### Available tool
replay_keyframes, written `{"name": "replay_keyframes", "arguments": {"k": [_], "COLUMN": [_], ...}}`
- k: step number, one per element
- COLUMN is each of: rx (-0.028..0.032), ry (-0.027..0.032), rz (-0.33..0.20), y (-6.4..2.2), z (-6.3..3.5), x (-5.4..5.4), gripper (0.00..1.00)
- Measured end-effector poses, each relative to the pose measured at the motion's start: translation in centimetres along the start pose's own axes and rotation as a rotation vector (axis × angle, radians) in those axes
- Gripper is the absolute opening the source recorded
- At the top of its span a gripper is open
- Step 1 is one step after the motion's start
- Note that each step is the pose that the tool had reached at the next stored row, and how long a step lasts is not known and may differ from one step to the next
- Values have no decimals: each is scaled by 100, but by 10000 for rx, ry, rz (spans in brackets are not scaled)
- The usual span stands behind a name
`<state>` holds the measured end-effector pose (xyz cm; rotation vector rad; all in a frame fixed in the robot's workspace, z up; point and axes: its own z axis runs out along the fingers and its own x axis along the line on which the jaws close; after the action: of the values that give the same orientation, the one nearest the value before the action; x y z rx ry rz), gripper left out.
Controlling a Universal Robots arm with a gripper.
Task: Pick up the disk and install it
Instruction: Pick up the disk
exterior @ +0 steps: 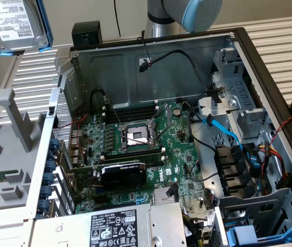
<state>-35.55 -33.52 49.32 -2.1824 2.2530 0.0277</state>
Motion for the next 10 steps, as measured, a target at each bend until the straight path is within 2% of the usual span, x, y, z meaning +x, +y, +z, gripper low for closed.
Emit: {"name": "replay_keyframes", "arguments": {"k": [5,10], "rx": [0,-1], "ry": [1,1], "rz": [0,0], "y": [-150,-263], "z": [-10,-13], "x": [113,240], "gripper": [37,37]}}
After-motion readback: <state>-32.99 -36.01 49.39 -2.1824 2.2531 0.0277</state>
